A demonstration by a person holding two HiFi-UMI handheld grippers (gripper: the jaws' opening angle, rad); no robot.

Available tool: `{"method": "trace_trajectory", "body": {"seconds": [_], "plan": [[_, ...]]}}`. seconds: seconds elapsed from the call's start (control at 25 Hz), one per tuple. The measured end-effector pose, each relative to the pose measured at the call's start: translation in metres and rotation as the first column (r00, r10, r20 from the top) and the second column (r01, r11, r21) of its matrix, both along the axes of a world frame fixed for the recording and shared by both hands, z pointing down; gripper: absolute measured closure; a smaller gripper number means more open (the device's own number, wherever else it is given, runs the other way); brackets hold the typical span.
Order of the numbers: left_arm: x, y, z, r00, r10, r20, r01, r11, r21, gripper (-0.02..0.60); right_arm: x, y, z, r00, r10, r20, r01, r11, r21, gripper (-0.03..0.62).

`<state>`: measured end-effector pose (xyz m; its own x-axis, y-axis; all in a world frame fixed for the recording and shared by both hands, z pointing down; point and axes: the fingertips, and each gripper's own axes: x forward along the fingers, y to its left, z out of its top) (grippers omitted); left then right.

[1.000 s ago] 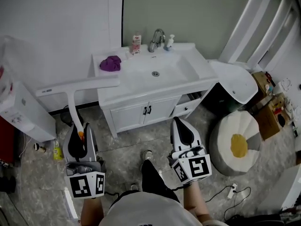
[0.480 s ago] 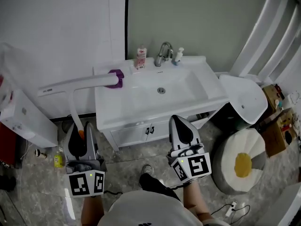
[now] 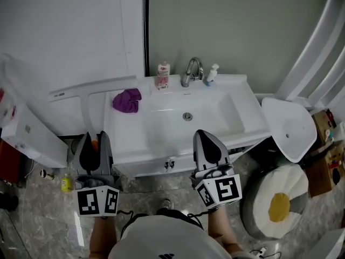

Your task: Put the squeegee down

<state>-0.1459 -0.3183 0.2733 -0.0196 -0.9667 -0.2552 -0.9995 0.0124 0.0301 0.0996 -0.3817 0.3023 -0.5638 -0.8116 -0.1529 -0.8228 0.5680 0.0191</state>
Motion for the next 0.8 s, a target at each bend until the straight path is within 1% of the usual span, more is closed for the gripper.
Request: {"method": "trace_trajectory", "body": {"seconds": [0.2, 0.4, 0.6, 0.8], "plan": [[0.007, -0.033, 0.012, 1.0, -0.022, -0.014, 0.021, 0.999, -0.04, 0.449, 0.008, -0.024, 0.006, 1.0, -0.011, 0.004, 0.011, 1.0, -0.016, 0.592], [0.0, -0.066, 0.035, 0.996, -0.047, -0.082, 0.038, 0.994, -0.104, 0.45, 0.012, -0.04, 0.013, 1.0, -0.012, 0.001, 0.012, 0.999, -0.04, 0.592], [-0.007, -0.102, 0.062, 0.995, -0.053, -0.083, 0.036, 0.98, -0.196, 0.451, 0.01, -0.055, 0.021, 1.0, -0.002, -0.006, 0.002, 0.997, -0.074, 0.592], [-0.015, -0.142, 0.094, 0.994, -0.046, -0.098, 0.017, 0.959, -0.281, 0.451, 0.0, -0.076, 0.023, 1.0, 0.012, -0.007, -0.012, 0.995, -0.094, 0.592]]}}
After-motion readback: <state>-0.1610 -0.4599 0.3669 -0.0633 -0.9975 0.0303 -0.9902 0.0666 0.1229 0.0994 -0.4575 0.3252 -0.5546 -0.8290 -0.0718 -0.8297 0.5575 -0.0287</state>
